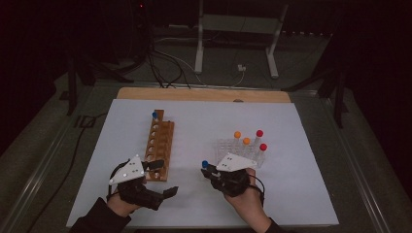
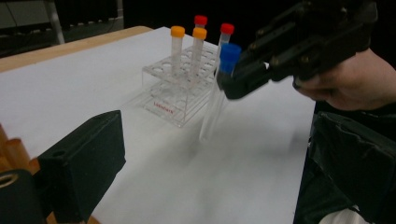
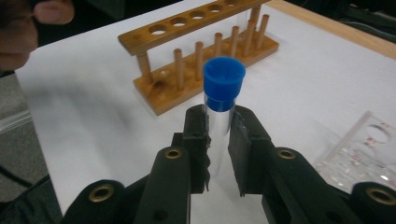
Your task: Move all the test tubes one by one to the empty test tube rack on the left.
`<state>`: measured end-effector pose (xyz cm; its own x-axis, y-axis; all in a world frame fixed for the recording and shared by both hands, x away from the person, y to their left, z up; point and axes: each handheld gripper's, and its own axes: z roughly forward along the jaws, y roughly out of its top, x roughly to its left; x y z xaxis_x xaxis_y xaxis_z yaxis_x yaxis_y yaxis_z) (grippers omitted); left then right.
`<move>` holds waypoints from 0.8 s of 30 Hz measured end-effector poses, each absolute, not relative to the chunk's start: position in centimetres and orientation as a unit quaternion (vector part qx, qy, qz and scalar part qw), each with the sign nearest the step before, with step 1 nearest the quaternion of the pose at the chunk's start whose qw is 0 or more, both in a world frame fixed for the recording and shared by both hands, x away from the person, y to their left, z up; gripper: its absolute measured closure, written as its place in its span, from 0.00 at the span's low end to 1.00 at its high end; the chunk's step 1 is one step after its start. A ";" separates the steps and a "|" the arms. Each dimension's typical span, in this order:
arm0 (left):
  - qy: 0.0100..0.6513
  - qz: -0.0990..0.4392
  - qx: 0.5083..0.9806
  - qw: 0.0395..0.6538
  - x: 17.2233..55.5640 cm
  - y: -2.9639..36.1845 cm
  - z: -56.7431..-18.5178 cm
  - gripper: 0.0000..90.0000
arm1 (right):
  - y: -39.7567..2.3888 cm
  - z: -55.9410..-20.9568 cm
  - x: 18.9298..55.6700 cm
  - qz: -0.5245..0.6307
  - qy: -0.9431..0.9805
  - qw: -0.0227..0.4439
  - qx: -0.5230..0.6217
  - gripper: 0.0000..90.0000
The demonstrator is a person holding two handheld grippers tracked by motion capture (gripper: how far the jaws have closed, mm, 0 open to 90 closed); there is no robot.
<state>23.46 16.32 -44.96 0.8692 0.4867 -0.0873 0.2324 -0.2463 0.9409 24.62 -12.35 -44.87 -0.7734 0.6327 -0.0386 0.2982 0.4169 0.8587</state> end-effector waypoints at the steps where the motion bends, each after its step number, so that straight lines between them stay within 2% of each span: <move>1: 0.229 0.111 0.780 0.572 23.5 16.2 -44.8 0.06 | -12.3 -45.0 24.6 0.459 0.823 0.179 0.281 0.85; 5: 0.221 0.112 0.777 0.578 23.8 15.2 -44.4 0.10 | -11.9 -45.3 24.3 0.456 0.829 0.170 0.275 0.85; 10: 0.217 0.113 0.776 0.582 24.3 14.1 -44.1 0.20 | -11.7 -45.2 24.1 0.458 0.830 0.167 0.271 0.85; 16: 0.207 0.111 0.778 0.582 24.9 12.7 -44.2 0.37 | -11.6 -45.3 24.1 0.456 0.833 0.163 0.269 0.85; 24: 0.196 0.102 0.785 0.578 25.7 10.7 -44.4 0.56 | -11.6 -45.4 24.1 0.456 0.833 0.162 0.269 0.85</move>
